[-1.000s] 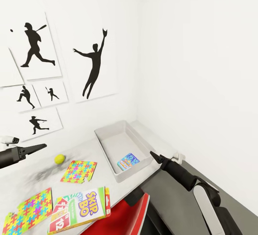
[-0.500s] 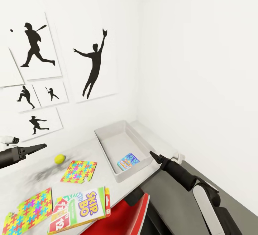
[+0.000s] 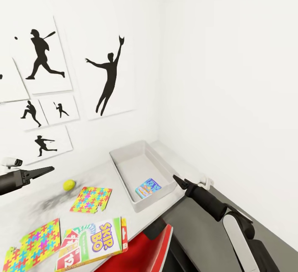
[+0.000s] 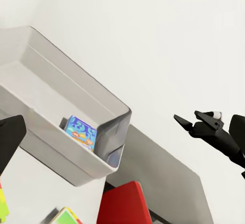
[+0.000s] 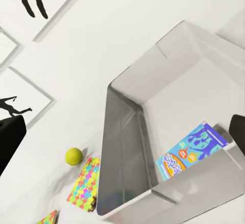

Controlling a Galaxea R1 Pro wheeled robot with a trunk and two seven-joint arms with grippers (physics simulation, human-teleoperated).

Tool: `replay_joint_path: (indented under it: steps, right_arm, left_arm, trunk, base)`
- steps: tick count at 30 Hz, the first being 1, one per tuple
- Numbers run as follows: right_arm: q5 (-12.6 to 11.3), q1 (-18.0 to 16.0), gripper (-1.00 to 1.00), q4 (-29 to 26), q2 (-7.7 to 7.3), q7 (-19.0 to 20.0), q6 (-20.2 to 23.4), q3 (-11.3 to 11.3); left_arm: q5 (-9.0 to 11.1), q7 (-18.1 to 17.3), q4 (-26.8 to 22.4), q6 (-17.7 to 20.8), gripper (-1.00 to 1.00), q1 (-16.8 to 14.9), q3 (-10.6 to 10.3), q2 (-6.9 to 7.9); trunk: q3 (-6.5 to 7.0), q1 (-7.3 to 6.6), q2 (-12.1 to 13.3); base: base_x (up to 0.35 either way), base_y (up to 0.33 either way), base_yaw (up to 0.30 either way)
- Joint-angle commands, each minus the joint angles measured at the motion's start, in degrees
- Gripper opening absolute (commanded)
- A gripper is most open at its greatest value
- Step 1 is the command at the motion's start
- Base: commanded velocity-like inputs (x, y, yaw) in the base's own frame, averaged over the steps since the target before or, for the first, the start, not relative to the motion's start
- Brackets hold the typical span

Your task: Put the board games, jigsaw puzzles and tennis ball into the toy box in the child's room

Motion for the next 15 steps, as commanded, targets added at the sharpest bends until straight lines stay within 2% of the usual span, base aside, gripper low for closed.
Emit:
replay_joint_path:
  steps: [1,7,15]
  right_arm:
    - [-0.4,0.0,1.00,0.0,-0.02,-0.1,0.3,0.0]
    - [-0.4,-0.1,1.00,0.0,-0.01,-0.1,0.3,0.0]
    - [-0.4,-0.1,1.00,0.0,0.01,-0.1,0.3,0.0]
  left_arm:
    - [-0.1,-0.3,0.0,0.6,1.00,0.0,0.0,-0.02]
    - [-0.1,-0.3,0.0,0.5,1.00,0.0,0.0,-0.25]
    - [-0.1,-0.3,0.0,0.6,1.00,0.0,0.0,-0.30]
  trunk:
    - [-0.01,0.02,-0.1]
    - [0.56,0.02,-0.1]
    - [1.31,0.02,-0.1]
  base:
    - [0.000,0.000,0.000]
    - [-0.006,0.000,0.000]
    - [-0.067,0.000,0.000]
